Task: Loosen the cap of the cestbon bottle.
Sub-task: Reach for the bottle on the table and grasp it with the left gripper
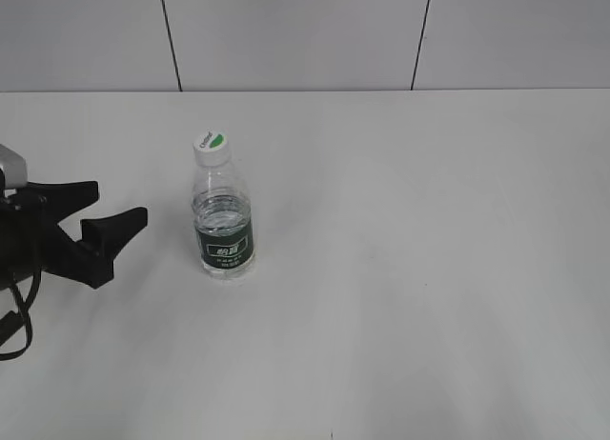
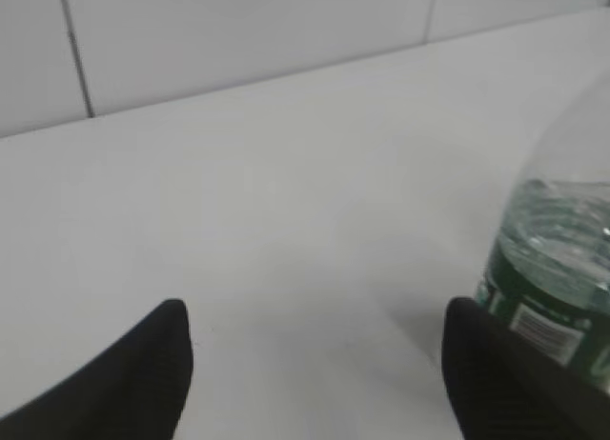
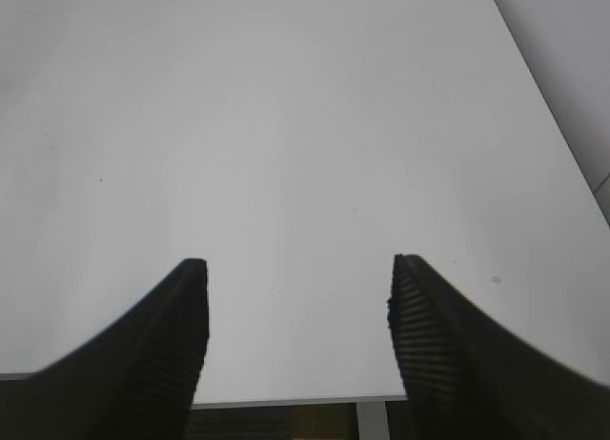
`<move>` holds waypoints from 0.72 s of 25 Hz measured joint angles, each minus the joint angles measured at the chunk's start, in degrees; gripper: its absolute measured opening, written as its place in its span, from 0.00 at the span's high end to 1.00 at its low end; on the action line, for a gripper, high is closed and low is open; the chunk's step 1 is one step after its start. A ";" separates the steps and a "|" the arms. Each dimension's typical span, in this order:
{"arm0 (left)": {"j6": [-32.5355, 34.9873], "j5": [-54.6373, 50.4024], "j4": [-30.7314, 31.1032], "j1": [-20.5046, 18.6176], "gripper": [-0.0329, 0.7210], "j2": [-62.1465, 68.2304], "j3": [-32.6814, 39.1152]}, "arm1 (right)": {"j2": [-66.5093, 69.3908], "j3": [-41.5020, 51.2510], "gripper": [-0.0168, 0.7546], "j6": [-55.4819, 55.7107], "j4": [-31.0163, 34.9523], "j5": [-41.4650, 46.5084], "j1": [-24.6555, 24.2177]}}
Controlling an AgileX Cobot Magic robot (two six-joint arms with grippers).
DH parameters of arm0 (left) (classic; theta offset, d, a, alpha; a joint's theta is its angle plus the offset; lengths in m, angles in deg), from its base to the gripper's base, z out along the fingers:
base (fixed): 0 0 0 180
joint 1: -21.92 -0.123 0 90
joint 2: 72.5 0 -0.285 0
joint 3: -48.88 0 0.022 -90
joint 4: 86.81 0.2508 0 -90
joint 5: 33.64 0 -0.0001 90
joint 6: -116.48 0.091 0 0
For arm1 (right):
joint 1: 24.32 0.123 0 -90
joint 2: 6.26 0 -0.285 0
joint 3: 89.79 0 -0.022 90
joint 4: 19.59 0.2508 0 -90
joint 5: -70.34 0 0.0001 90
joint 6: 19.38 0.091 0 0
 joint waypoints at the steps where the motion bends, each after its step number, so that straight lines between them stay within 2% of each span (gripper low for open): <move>1: -0.15 0.05 2.28 -0.49 0.30 0.74 -0.52 | 0.00 0.00 0.38 0.00 0.00 0.00 0.00; 7: -0.77 0.48 15.73 -4.27 0.30 1.69 -2.36 | 0.00 0.00 0.38 0.00 0.00 0.00 0.00; 13: -0.77 0.48 28.02 -4.80 0.30 1.69 -2.49 | 0.00 0.00 0.38 0.00 0.00 0.00 0.00; 18: -0.77 0.50 32.17 -5.42 0.30 1.69 -3.81 | 0.00 0.00 0.38 0.00 0.00 0.00 0.00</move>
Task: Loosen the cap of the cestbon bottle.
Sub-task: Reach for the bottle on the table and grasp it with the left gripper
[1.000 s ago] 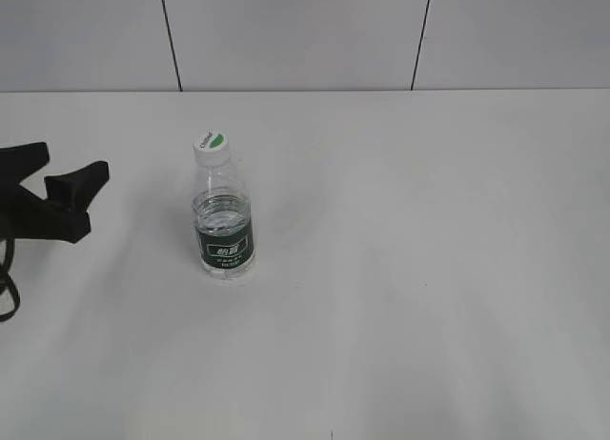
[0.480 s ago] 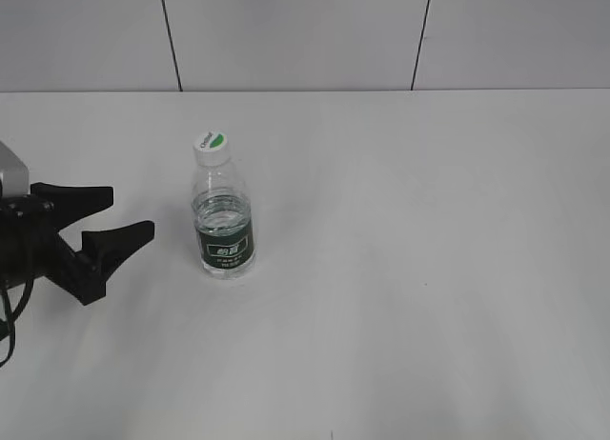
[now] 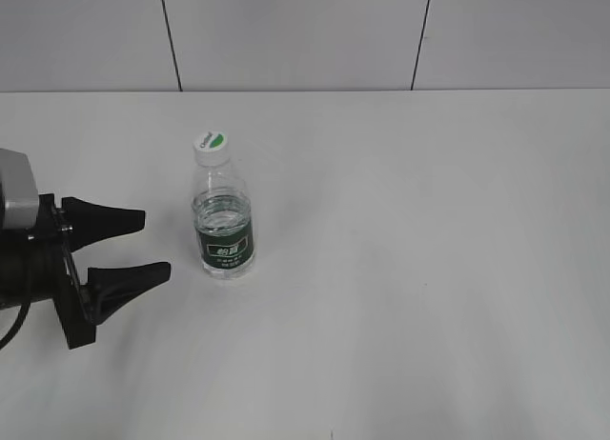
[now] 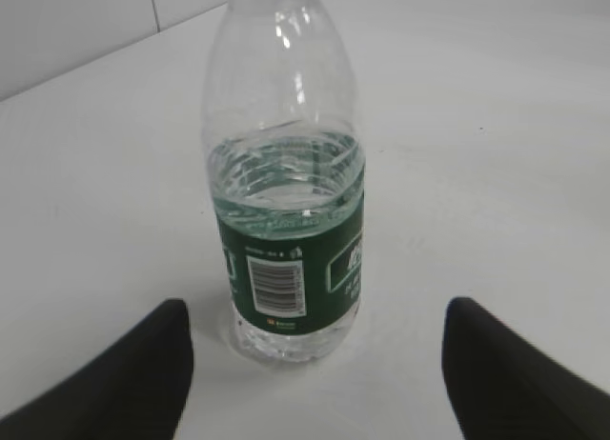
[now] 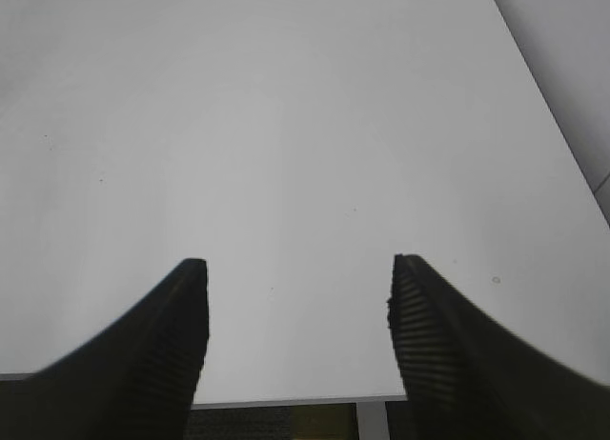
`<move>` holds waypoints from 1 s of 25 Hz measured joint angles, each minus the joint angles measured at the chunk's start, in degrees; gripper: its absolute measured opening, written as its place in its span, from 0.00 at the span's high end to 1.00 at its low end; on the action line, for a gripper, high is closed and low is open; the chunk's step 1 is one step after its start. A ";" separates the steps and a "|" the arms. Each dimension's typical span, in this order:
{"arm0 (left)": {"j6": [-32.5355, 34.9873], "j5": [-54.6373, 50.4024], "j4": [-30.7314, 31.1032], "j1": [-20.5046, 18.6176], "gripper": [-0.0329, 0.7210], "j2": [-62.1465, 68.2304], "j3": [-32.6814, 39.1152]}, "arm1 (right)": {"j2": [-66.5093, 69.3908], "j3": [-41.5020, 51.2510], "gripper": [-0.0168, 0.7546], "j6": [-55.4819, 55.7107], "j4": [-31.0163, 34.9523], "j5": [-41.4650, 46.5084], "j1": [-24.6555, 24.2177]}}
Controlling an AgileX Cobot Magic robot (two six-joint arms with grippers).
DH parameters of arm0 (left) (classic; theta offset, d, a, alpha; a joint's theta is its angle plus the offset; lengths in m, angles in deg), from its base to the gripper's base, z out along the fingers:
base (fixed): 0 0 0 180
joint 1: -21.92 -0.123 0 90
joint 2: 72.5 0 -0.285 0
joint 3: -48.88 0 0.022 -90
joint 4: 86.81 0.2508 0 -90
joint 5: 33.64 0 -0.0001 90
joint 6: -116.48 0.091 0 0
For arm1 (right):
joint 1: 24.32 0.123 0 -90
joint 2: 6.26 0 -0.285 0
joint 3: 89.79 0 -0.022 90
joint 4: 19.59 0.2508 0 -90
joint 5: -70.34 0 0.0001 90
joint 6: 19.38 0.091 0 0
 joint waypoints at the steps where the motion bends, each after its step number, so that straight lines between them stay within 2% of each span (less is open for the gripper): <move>1: 0.00 0.05 0.99 -0.23 0.30 0.00 -0.61 | 0.00 0.00 0.38 0.00 0.00 0.00 0.00; 4: 0.00 0.07 4.12 -0.71 0.30 0.00 -3.03 | 0.00 0.00 0.38 0.00 0.00 0.00 0.00; 8: -0.46 0.25 17.58 -0.71 0.30 0.81 -8.38 | 0.00 0.00 0.38 0.00 0.00 0.00 0.00; 10: -3.31 0.41 20.93 -0.71 0.30 2.60 -11.57 | 0.00 0.00 0.38 0.00 0.00 0.00 0.00; 12: -7.74 0.36 22.11 -0.71 0.30 4.65 -14.96 | 0.00 0.00 0.38 0.00 0.00 0.00 0.00; 19: -15.27 0.32 22.67 -0.71 0.30 8.87 -22.94 | 0.00 0.00 0.38 0.00 0.00 0.00 0.00; 25: -17.74 0.32 23.50 -0.71 0.30 11.76 -25.67 | 0.00 0.00 0.38 0.00 0.00 0.00 0.00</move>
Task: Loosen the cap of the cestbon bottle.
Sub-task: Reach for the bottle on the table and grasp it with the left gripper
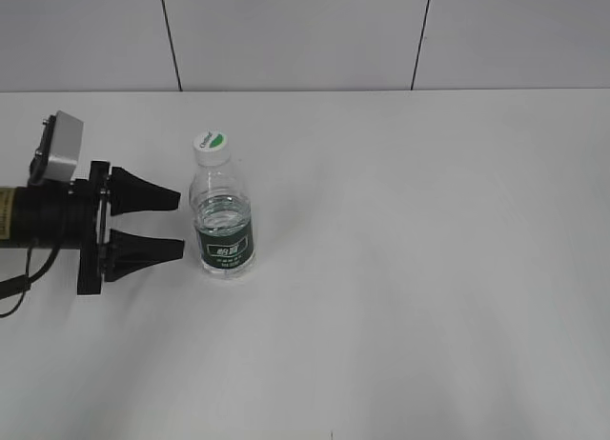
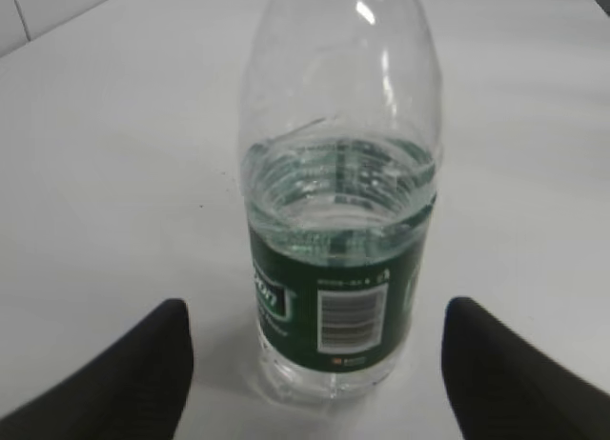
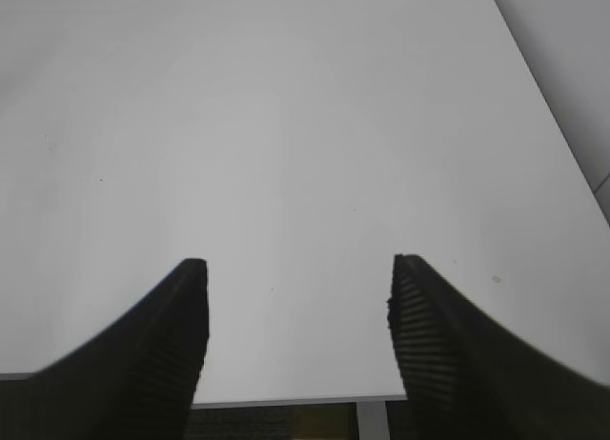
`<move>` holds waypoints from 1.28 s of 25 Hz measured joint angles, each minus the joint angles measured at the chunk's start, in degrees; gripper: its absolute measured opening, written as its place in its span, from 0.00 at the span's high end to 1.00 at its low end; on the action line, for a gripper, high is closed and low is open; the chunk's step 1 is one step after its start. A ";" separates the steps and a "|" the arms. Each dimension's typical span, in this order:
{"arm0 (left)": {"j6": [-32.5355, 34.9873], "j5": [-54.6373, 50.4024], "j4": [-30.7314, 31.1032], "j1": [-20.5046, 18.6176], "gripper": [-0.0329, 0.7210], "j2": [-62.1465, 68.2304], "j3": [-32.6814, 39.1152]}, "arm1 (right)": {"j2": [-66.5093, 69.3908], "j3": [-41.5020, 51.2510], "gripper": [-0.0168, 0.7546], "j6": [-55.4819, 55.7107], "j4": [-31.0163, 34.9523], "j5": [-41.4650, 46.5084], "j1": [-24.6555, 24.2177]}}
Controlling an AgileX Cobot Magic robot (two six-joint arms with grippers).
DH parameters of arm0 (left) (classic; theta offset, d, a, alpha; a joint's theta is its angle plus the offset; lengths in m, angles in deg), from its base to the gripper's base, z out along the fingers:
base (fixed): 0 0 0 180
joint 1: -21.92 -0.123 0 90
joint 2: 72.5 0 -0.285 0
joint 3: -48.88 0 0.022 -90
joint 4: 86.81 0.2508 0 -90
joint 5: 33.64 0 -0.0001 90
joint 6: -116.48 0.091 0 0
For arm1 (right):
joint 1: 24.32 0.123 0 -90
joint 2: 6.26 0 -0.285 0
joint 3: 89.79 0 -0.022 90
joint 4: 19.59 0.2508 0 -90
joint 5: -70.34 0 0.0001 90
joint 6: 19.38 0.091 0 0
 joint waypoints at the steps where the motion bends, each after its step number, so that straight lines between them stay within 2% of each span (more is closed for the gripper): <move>1: -0.07 0.00 0.22 0.00 0.30 0.70 -0.31 | 0.00 0.00 0.38 0.00 0.00 0.00 0.00; 13: -0.22 -0.02 5.69 0.00 0.30 1.96 -2.34 | 0.00 0.00 0.38 0.00 0.00 0.00 0.00; 32: -0.25 -0.02 4.95 0.05 0.30 1.96 -2.34 | 0.00 0.00 0.38 0.00 0.00 0.00 0.00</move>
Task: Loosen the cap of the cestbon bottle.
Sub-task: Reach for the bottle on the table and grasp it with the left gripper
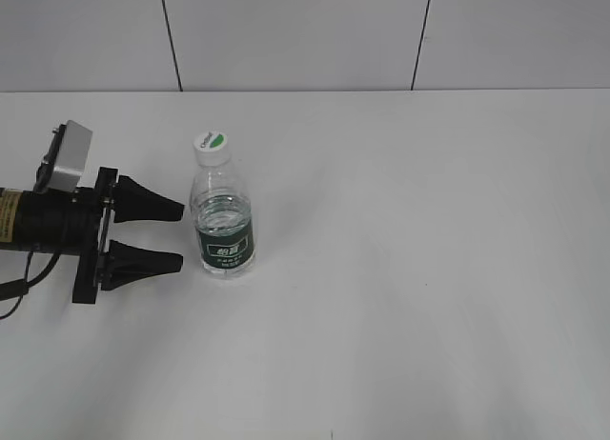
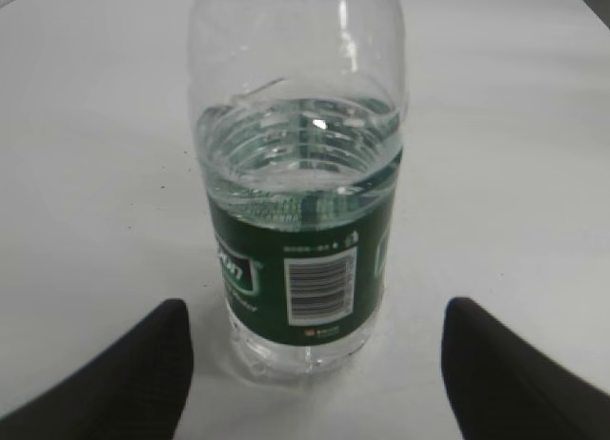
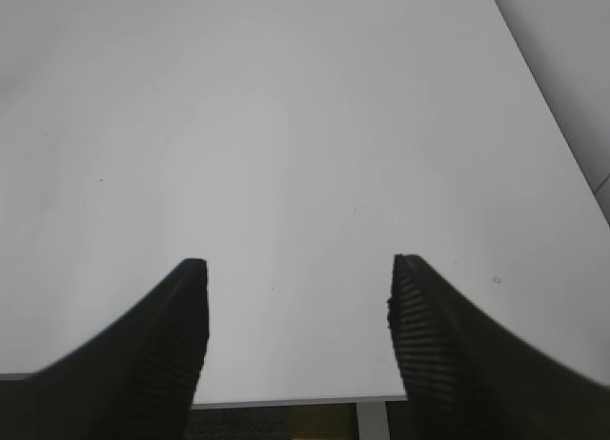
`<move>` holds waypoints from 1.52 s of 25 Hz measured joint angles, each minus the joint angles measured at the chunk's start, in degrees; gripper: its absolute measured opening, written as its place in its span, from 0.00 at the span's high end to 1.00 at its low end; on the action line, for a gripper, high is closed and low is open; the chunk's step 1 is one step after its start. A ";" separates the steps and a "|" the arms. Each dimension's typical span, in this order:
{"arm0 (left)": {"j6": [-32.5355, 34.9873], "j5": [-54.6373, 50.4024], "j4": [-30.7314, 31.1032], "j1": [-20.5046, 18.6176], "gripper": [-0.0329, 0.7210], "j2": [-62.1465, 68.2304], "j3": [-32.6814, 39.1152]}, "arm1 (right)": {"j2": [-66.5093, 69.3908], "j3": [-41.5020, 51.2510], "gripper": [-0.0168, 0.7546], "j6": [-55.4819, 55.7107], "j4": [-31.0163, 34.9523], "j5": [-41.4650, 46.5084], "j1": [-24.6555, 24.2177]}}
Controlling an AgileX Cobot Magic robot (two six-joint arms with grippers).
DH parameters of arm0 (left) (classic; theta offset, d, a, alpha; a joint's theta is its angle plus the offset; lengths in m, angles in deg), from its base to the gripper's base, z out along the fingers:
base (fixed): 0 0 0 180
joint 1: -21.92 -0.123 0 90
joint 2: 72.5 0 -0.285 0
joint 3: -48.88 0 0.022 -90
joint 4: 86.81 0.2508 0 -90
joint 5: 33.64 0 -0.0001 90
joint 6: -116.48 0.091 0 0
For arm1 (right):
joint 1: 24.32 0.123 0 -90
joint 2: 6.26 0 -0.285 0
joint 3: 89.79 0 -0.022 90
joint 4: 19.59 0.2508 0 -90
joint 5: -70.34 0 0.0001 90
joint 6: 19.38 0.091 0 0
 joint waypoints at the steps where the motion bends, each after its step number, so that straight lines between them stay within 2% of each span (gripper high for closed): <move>1: 0.00 0.00 0.00 0.00 0.30 0.00 0.00 | 0.00 0.00 0.38 0.00 0.00 0.00 0.00; 9: 0.00 0.00 -0.82 0.00 0.28 0.00 0.00 | 0.00 0.00 0.38 0.00 0.00 0.00 0.00; 13: 0.00 0.00 -2.84 1.12 0.11 0.00 0.00 | 0.00 0.00 0.38 0.00 0.00 0.00 0.00; 16: 0.00 0.00 -5.21 2.61 0.06 0.00 0.00 | 0.00 0.00 0.38 0.00 0.00 0.00 0.00; 23: 0.00 0.00 -8.86 5.34 0.07 0.00 0.00 | 0.00 0.00 0.38 0.00 0.00 0.00 0.00; 32: 1.97 0.00 -14.54 10.96 0.11 0.00 0.00 | 0.00 0.00 0.38 0.00 0.00 0.00 0.00; 38: 4.22 0.05 -17.44 11.95 0.14 1.61 0.00 | 0.00 0.00 0.38 0.00 0.00 0.00 0.00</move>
